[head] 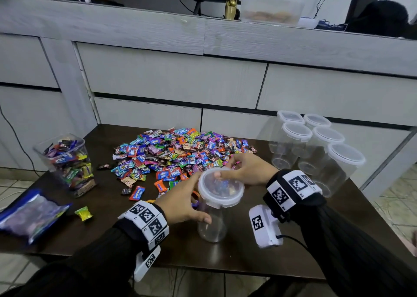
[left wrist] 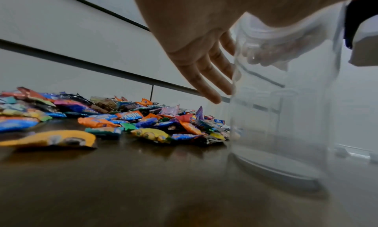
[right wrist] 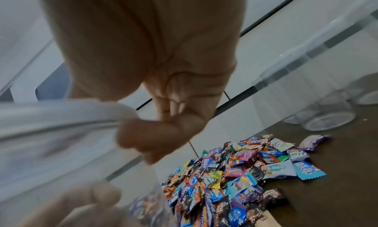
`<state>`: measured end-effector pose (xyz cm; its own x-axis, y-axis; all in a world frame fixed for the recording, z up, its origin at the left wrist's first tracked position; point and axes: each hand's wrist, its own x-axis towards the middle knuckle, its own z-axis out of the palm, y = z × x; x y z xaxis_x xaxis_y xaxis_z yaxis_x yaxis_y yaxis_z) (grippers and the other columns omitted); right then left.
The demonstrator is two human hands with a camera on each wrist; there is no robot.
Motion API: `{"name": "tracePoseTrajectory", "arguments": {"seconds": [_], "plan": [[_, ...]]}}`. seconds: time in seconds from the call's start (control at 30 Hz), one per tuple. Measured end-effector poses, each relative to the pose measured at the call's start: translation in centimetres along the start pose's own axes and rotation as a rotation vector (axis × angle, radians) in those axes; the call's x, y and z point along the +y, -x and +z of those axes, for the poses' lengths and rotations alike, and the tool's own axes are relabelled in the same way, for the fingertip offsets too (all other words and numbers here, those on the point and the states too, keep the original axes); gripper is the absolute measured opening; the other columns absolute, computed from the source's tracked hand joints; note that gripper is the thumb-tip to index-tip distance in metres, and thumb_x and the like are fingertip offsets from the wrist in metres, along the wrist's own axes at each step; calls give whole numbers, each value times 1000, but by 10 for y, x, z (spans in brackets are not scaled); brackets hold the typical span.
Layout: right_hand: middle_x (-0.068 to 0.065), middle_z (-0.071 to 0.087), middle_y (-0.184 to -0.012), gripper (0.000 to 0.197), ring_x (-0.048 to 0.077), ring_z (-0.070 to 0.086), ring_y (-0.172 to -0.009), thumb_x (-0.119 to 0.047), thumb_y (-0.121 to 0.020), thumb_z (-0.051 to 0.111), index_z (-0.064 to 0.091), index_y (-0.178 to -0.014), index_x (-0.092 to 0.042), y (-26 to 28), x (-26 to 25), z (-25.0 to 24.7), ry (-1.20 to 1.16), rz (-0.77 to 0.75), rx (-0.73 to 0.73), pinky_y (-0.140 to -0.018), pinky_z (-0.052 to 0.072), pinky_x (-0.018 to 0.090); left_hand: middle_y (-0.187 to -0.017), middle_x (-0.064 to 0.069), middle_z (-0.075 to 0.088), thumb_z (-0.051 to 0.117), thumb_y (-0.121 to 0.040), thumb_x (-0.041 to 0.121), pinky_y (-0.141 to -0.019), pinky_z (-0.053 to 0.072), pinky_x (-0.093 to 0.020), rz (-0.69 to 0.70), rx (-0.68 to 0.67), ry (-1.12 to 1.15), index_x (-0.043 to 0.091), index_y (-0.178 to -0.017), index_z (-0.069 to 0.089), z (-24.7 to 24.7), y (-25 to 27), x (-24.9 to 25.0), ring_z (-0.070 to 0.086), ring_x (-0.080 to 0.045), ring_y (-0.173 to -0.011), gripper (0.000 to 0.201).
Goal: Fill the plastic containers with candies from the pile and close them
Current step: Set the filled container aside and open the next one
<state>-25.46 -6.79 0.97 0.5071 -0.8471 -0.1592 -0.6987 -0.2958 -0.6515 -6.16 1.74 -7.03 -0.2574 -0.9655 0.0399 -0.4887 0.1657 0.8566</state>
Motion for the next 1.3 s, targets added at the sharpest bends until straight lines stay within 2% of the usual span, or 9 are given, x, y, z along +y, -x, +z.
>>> {"name": "tracePoseTrajectory", "arguments": {"seconds": [0.2,0.3,0.4,0.57,0.7,0.8,0.97,1.13,1.3], "plan": [[3,66,-75,20,13,59,-67,-35,-81,73,59,-79,-19,2,-4,3,-147,-137,-52,-71,49,31,-132,14,53,83,-50,68,-105,45,-38,21,-9,-60,52,-121,35,-8,1,5,51,-1,-123,88],[-1,49,-58,47,13,44,-54,-47,-93,51,44,-57,-17,-2,-8,18,4,-98,87,-58,36,28,-133,19,53,84,-50,66,-107,42,-31,56,-21,-85,52,-129,34,-3,-4,10,50,1,-125,95],[12,55,-69,54,23,47,-64,-42,-101,35,41,-55,-15,-3,-9,28,112,-32,149,-64,36,33,-122,33,57,85,-51,58,-101,41,-13,42,-32,-42,53,-124,42,4,-5,12,53,10,-118,85],[4,45,-61,50,20,42,-59,-39,-101,36,38,-58,-15,-2,-12,31,108,-62,185,-56,28,32,-122,26,60,89,-47,44,-98,39,-10,29,-33,58,42,-124,43,9,-5,11,53,11,-118,89],[1,40,-51,55,15,37,-48,-42,-100,38,36,-52,-15,-3,-11,29,23,-57,152,-50,27,29,-119,36,60,92,-54,21,-95,38,-4,35,-63,108,35,-125,46,11,-5,8,54,11,-117,86],[3,48,-54,55,15,44,-48,-41,-100,38,47,-53,-13,-5,-13,29,-61,53,18,-55,34,27,-121,33,61,91,-50,31,-98,39,-8,31,-75,119,38,-124,47,12,-4,7,54,7,-120,87],[10,53,-88,23,21,51,-74,-22,-100,37,54,-91,-10,-6,-21,29,-64,173,-71,-67,40,29,-122,31,61,91,-50,33,-97,39,-7,33,-104,151,37,-125,46,14,-5,7,54,7,-120,87],[-4,37,-46,58,13,36,-46,-47,-98,39,37,-49,-17,-3,-16,23,119,-40,127,-49,26,29,-119,36,60,90,-47,42,-96,38,-5,23,-48,110,44,-121,47,14,-5,7,54,11,-116,86],[-1,41,-52,61,14,40,-49,-67,-90,32,39,-56,-17,8,-6,20,270,-28,131,-50,28,30,-117,35,61,85,-43,63,-101,42,-14,16,85,-8,52,-123,46,11,-5,13,55,13,-112,90]]}}
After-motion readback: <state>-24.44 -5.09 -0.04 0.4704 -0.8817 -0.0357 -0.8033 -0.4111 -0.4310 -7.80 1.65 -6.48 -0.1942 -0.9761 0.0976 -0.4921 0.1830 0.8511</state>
